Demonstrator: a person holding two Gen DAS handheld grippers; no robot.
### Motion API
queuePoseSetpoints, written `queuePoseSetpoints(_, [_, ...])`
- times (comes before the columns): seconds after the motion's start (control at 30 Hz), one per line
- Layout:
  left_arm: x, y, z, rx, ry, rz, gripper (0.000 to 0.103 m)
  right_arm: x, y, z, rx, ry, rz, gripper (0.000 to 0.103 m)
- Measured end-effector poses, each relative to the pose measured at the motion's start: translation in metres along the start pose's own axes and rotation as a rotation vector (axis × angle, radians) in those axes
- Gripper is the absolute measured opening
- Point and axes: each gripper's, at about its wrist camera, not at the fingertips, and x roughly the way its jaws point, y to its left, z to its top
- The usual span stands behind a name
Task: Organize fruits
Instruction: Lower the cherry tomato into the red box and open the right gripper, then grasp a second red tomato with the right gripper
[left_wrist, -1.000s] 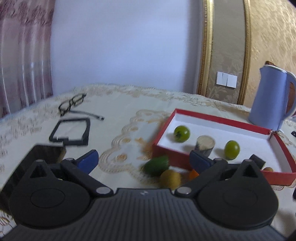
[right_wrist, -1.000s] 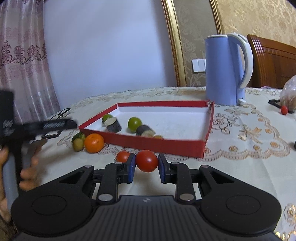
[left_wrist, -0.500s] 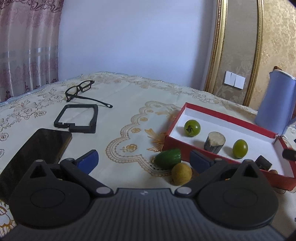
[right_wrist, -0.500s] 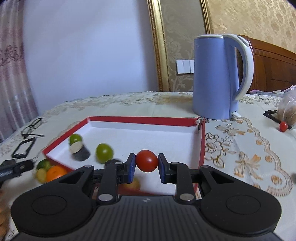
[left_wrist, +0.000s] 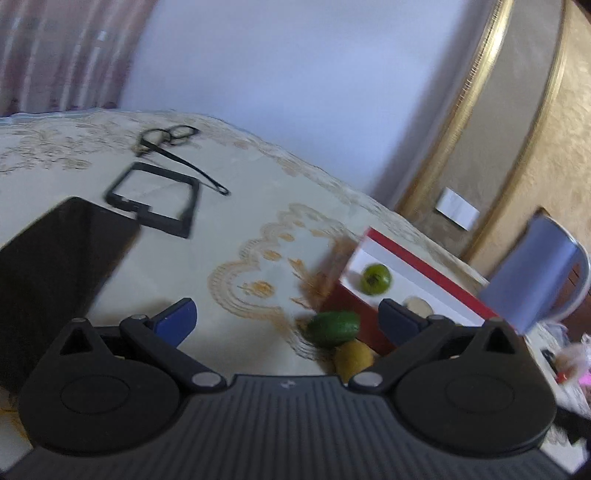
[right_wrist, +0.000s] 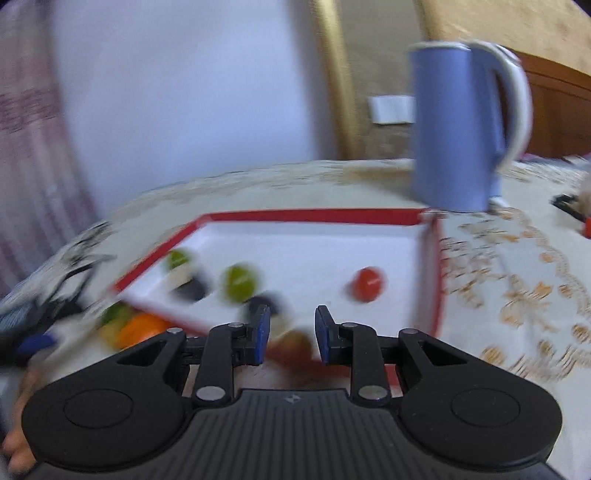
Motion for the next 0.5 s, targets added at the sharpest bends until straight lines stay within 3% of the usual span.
queuePoseSetpoints(0.03, [0.000,-0.003,0.000,0.015,-0.007,0.026,0.103,-0.006,0.006,-0.007,-0.011,-0.007,0.029,0.032])
queuePoseSetpoints(0.1, [0.000,-0.009,-0.001,0.051,-0.014,0.052,0.103,-0.013,0.017,-0.018,-0.023,-0.004,0.072,0.057])
queuePoseSetpoints(0.17, [0.000,-0.015,-0.002,0.077,-0.018,0.074,0.103,-0.018,0.029,-0.029,-0.078,-0.026,0.067,0.065])
queuePoseSetpoints(0.23, [0.002,-0.014,-0.002,0.073,-0.005,0.094,0.103,-0.016,0.041,-0.036,-0.180,-0.025,0.009,0.065])
queuePoseSetpoints(0.3, [0.004,-0.009,-0.001,0.042,0.007,0.067,0.103,-0.013,0.051,-0.040,-0.251,-0.015,-0.028,0.065])
queuePoseSetpoints(0.5, [0.007,-0.007,0.001,0.029,0.021,0.084,0.103,-0.003,0.055,-0.038,-0.293,0.028,-0.032,0.064])
